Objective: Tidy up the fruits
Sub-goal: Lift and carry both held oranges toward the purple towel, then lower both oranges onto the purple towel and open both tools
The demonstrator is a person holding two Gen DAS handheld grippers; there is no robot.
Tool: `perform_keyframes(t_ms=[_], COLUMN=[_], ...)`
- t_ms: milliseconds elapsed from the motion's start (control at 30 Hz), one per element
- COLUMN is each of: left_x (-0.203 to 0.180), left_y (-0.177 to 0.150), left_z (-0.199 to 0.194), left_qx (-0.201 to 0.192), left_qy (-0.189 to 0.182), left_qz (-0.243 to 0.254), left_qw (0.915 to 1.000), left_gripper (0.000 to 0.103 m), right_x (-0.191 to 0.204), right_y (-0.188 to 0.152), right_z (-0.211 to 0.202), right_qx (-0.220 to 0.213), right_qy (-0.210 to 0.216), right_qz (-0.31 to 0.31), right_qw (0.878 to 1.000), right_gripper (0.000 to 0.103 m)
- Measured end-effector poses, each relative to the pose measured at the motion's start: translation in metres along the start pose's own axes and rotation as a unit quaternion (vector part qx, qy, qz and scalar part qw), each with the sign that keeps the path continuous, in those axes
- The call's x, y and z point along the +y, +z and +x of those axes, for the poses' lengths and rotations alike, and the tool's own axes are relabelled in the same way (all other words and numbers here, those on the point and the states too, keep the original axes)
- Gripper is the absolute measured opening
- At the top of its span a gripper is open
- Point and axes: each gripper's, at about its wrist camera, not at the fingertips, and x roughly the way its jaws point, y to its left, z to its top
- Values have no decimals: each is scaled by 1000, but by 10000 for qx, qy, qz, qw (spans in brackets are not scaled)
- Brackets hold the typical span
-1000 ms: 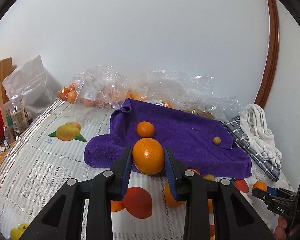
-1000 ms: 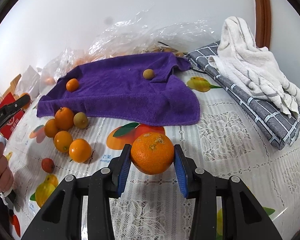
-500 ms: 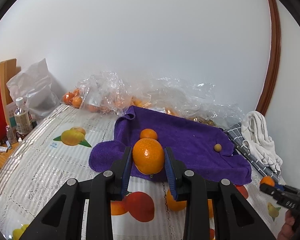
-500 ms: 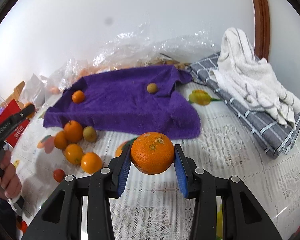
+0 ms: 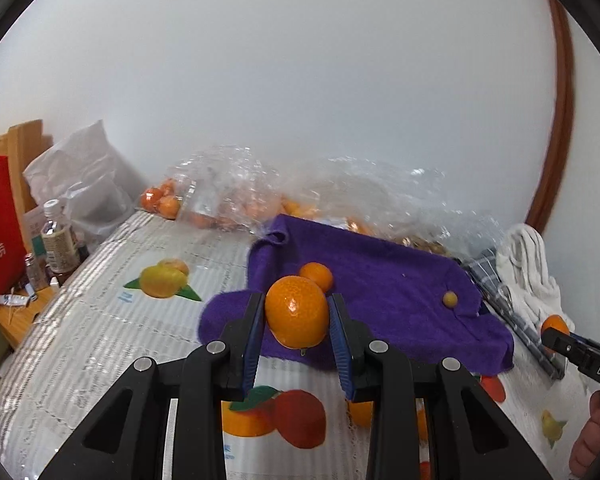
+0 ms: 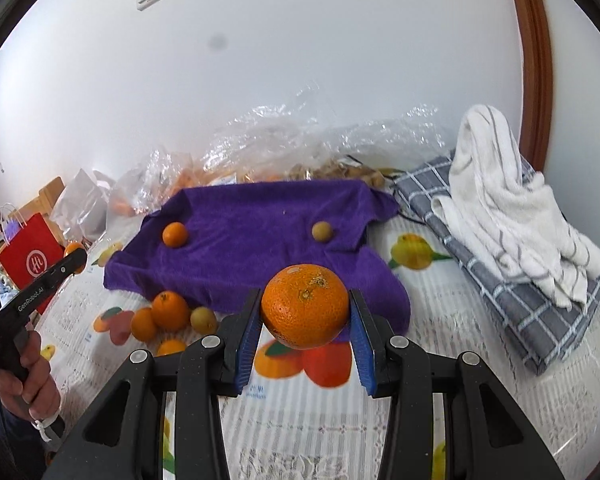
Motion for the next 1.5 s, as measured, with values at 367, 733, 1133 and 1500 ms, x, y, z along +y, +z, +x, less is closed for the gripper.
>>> perform_keyframes(t_ms=[367,733,1133,1500], left_x=[2,-7,-8,-11], left_y=[57,40,10,7], left_z=[14,93,120,131], left_qx=[-14,428,832,1096], left_qy=[-146,35,-27,44], left_qz=[-111,-39,127,195], left_qw=[9998,9991,9965,9938], left_gripper=[30,30,30,30], right_x=[-3,-10,-4,1], right_y=[52,64,36,28], right_z=[18,78,134,148], right_qx=[-227,21,687,912], right_qy=[132,131,-22,-165], right_qz=[134,107,-136,-239], right_qw=[9996,9999,9975,9954], right_gripper=[42,42,41,41])
